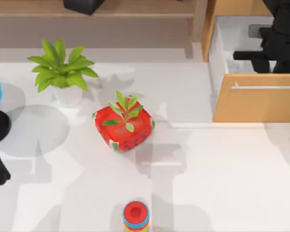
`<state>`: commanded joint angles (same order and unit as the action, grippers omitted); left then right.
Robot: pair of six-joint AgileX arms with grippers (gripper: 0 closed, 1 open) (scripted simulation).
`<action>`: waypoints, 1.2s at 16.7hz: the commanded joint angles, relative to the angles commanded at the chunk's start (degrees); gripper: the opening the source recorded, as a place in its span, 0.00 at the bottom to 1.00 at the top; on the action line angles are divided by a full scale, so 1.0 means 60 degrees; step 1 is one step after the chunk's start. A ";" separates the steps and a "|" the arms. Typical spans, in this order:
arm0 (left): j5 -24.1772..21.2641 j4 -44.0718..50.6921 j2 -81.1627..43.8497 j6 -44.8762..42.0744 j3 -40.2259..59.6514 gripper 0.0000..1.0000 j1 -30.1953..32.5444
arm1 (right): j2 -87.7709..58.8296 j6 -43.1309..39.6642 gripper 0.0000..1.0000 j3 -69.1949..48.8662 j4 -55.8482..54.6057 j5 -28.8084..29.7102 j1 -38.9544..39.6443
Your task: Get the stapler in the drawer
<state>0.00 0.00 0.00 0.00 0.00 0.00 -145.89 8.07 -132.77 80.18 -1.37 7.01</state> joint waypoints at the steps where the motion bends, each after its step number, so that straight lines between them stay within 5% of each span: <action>1: 0.0000 0.0000 0.0000 0.0000 0.0000 1.00 0.0000 | 0.0009 0.0001 0.00 0.0059 -0.0052 0.0000 -0.0004; 6: 0.0000 0.0000 0.0000 0.0000 0.0000 1.00 0.0000 | 0.0013 0.0002 0.00 0.0176 -0.0158 -0.0007 -0.0016; 19: 0.0000 0.0000 0.0000 0.0000 0.0000 1.00 0.0000 | 0.0013 0.0002 0.98 0.0176 -0.0158 -0.0007 -0.0016; 20: 0.0000 0.0000 0.0000 0.0000 0.0000 1.00 0.0000 | 0.0013 0.0002 1.00 0.0176 -0.0158 -0.0007 -0.0016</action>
<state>0.00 0.00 0.00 0.00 0.00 0.00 -145.81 8.08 -131.72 79.24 -1.41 6.92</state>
